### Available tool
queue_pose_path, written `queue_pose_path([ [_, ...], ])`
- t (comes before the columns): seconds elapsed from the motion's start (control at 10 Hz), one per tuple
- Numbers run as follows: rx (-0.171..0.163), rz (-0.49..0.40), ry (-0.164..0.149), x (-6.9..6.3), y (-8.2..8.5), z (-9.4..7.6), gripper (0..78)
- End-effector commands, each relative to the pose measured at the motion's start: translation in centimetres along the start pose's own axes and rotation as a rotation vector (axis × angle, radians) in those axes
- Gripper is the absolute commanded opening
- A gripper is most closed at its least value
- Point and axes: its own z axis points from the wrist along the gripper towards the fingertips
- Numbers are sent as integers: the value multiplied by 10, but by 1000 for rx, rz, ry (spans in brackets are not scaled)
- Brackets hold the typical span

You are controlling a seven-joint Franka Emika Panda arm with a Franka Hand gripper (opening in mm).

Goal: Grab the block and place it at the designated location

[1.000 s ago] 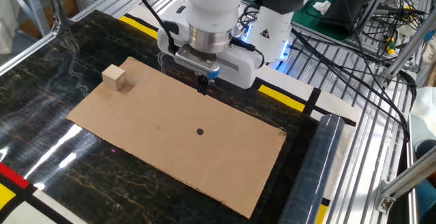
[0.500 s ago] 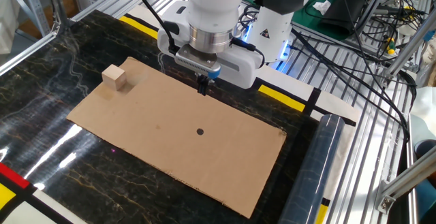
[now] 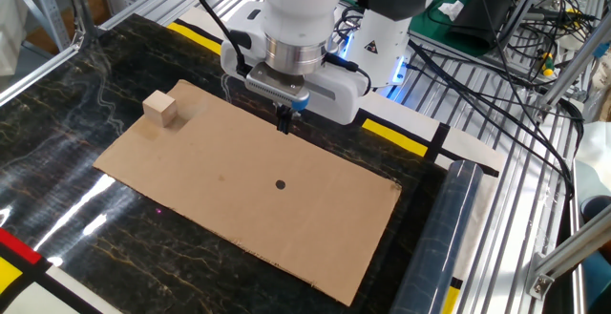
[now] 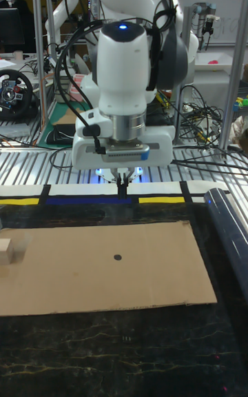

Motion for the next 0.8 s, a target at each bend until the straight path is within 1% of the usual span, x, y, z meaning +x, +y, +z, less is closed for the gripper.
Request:
queue_pose_path([
  [0.1, 0, -1, -3, -1, 0, -1, 0],
  [0.8, -1, -12, -3, -2, 1, 1, 0],
])
